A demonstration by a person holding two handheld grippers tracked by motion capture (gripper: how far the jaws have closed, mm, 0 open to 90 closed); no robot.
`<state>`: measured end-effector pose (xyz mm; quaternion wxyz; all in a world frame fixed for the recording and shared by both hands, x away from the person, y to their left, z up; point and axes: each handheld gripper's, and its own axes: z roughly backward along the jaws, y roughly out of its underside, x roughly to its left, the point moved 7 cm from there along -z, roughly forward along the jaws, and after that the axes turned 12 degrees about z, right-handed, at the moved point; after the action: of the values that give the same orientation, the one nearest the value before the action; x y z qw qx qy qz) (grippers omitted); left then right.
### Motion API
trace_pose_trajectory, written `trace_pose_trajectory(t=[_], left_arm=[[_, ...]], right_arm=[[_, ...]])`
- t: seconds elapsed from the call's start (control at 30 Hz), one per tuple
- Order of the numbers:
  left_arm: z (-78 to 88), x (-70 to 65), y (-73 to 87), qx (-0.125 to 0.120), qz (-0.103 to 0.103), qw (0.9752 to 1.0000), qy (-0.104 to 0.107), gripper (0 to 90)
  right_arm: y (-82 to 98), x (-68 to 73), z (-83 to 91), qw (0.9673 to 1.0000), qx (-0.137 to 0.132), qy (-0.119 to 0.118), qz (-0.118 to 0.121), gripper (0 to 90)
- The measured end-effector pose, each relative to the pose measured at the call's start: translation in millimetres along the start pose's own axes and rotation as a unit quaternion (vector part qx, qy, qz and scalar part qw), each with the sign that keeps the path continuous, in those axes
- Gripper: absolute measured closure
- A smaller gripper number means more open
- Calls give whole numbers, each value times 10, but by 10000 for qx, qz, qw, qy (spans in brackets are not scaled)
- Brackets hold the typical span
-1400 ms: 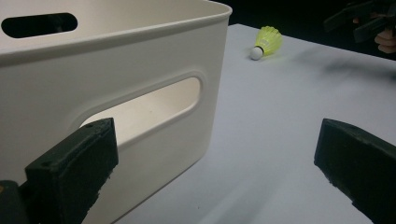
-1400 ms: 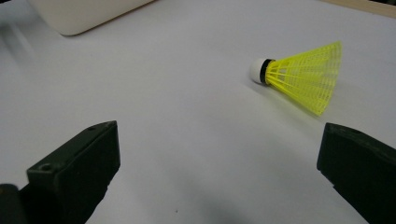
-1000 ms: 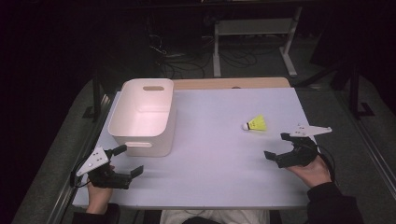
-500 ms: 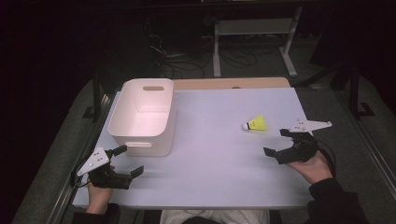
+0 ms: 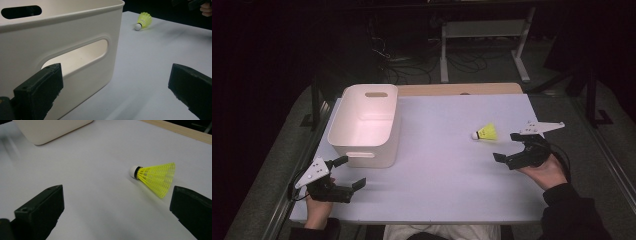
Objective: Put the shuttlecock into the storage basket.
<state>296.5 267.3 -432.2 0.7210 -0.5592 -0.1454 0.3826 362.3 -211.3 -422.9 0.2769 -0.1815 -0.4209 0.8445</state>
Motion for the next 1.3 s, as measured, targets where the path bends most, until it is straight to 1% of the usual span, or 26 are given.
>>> trace_pose_trajectory(t=[0.33,0.47,0.77,0.83,0.93,1.13,1.2,1.23,1.3], left_arm=[[-1,-2,3,11,-2,10000,3,0],[1,3,3,11,-2,10000,-21,0],[-5,0,9,41,-2,10000,-6,0],[-5,0,9,41,0,10000,-6,0],[-4,1,8,38,2,10000,-14,0],[-4,1,8,39,0,10000,-13,0],[-4,1,8,39,1,10000,-10,0],[-4,1,8,40,-1,10000,-10,0],[-4,1,9,41,-2,10000,-11,0]], right_arm=[[-8,-36,-40,9999,109,-42,-19,0],[-19,-57,-53,9998,195,-60,-8,0],[-49,-132,-90,9996,275,-30,-20,0],[-56,-150,-98,9996,281,-50,-2,22],[-68,-175,-116,9995,303,-38,-18,32],[-82,-215,-149,9992,372,-103,-29,73],[-93,-229,-159,9992,380,-120,-33,91],[-103,-239,-168,9991,387,-157,-26,117],[-107,-242,-174,9991,396,-172,-19,127]])
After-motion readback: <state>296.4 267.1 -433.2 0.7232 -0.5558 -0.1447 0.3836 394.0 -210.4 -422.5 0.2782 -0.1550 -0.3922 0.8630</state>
